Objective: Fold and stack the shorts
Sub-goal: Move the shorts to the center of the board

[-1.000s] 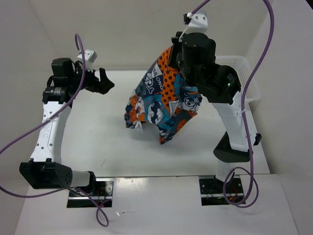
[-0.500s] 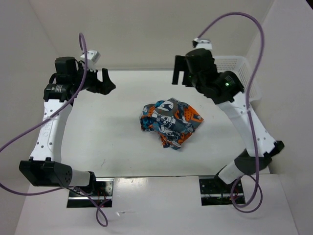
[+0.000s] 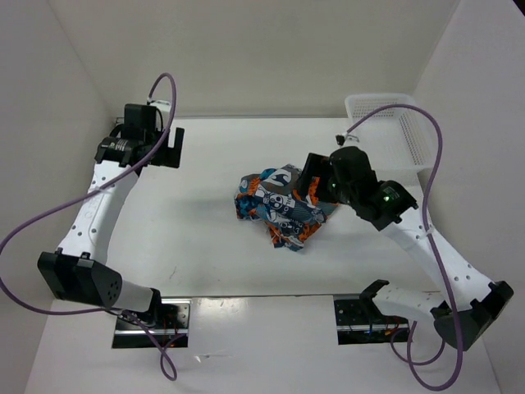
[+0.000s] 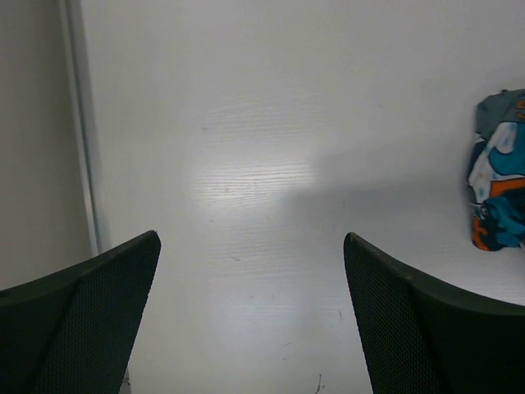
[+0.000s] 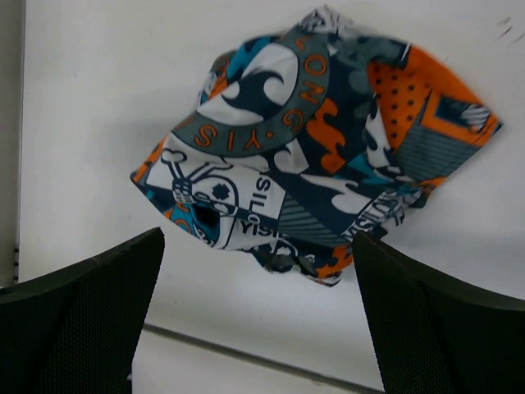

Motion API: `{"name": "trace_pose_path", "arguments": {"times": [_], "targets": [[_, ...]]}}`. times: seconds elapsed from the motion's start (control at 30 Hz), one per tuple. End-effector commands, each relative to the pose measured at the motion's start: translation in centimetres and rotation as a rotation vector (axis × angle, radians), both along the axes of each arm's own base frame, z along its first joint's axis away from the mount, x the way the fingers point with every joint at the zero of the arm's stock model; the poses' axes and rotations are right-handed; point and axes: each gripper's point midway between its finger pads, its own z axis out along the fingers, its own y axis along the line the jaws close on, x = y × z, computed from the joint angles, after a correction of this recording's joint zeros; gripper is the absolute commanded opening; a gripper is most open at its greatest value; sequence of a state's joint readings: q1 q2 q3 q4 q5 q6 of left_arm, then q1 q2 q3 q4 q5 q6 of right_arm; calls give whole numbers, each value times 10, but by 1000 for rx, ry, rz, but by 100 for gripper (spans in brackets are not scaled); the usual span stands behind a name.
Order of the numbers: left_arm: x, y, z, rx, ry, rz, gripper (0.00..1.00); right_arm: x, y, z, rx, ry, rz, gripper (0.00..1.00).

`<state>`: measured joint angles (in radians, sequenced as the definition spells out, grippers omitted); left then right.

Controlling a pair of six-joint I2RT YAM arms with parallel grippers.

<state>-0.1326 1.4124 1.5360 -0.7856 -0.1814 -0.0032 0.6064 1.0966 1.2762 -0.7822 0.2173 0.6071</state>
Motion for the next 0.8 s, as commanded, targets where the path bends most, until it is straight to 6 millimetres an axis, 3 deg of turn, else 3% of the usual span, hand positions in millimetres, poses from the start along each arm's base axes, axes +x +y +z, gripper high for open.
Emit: {"name": "trace_pose_path", "arguments": {"times": [0.0,0.07,0.1,0.13,0.2,0.23,0.27,0.33,0.37,0.47,0.67,0.77], "targets": [[-8,22,-10,99,40,90,99,1,30,6,176,-25,53,100],[-7,0,-9,4,9,-6,99,1,36,-27,108,79,61,100],[-3,-26,-5,-94,-28,-114,99,-6,44,-36,75,101,82,100],[-8,-40,-18,-146,-6,-175,99,-7,45,-43,52,113,67,100],[-12,-73,-13,-268,-60,-330,99,-9,48,-57,-17,129,56,100],[-23,-102,-17,-370,-38,-465,99,-8,45,-63,-41,141,44,100],[-31,-113,-33,-419,-3,-517,99,-12,46,-71,-65,159,51,100],[-44,-151,-30,-498,-21,-685,99,-18,54,-85,-77,190,73,100],[-44,-160,-38,-506,-21,-716,99,-23,55,-98,-97,220,89,100],[-46,-176,-46,-514,-14,-765,99,-43,70,-119,-96,281,123,98],[-32,-167,-106,-471,91,-671,99,-87,92,-160,-115,406,185,91],[-21,-165,-131,-452,112,-642,97,-86,100,-172,-122,425,170,89]]}}
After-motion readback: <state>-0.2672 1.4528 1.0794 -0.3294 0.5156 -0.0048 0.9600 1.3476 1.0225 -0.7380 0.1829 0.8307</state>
